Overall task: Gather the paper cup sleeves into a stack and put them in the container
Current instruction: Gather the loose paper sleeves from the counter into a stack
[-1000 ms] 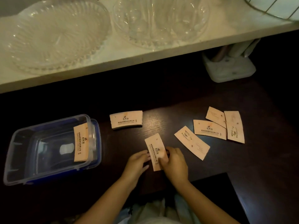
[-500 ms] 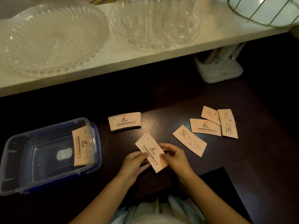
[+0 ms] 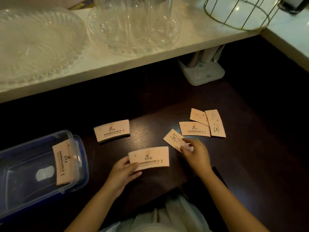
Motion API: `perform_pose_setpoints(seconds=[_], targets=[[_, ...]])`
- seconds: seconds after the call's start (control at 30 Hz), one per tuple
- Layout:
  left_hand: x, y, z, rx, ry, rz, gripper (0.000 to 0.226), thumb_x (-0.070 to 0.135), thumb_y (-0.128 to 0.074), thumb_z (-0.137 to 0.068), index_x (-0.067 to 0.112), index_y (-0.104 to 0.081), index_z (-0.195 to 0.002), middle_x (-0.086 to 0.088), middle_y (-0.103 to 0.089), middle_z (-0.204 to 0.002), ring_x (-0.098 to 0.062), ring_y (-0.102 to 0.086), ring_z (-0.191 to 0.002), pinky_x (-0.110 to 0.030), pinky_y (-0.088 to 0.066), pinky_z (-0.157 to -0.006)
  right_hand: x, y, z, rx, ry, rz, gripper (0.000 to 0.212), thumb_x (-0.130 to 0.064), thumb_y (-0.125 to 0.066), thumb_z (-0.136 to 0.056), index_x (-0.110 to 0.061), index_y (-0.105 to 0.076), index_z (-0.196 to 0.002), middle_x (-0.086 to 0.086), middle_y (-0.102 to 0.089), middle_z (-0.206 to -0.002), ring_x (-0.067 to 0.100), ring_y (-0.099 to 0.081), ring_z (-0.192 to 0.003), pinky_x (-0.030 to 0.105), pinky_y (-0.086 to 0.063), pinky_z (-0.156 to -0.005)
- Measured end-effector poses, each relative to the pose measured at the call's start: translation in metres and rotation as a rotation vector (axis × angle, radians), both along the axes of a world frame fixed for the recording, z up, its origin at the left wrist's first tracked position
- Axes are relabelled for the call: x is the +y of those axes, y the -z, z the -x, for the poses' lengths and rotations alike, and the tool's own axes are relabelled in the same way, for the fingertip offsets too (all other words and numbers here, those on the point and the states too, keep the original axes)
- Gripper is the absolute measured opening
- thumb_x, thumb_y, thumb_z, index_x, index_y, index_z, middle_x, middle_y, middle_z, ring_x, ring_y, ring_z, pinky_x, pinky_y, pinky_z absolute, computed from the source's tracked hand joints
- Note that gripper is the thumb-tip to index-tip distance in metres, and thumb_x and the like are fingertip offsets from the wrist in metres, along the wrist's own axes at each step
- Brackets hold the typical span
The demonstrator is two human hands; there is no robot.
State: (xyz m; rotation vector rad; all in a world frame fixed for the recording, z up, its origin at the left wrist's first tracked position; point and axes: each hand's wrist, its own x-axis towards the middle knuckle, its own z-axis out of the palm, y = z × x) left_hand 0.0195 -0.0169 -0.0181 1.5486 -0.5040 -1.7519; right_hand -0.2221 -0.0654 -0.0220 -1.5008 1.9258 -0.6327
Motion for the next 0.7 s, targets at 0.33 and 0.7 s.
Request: perform_pose_setpoints(seconds=[0.33, 0.7], targets=[[-0.014, -0.004, 0.013, -0.014, -0.227, -0.034, 0.02, 0.005, -0.048, -0.09, 0.015, -0.058, -0.104, -0.012, -0.067, -0.103, -0.023, -0.065, -0.095, -0.033, -0.052, -0.073, -0.022, 0.026, 0.031, 0.37, -0.245, -0.109, 0.037, -0.034, -0.07, -0.075, -0.021, -0.056, -0.106, 0.005, -0.055, -0.111, 0.022, -0.049, -0.103, 0.035, -0.044, -0.081], [-0.031, -0.029, 0.063, 0.041, -0.258, 0.044, 0.022, 0.008, -0.043, -0.092, 0.016, -0.06, -0.105, -0.008, -0.071, -0.099, -0.022, -0.069, -0.09, -0.028, -0.057, -0.065, -0.049, -0.035, 0.047, 0.098, -0.572, 0.705, 0.016, -0.013, -0.056, -0.083, -0.014, -0.068, -0.093, -0.003, -0.071, -0.099, 0.005, -0.058, -0.099, 0.015, -0.045, -0.087]])
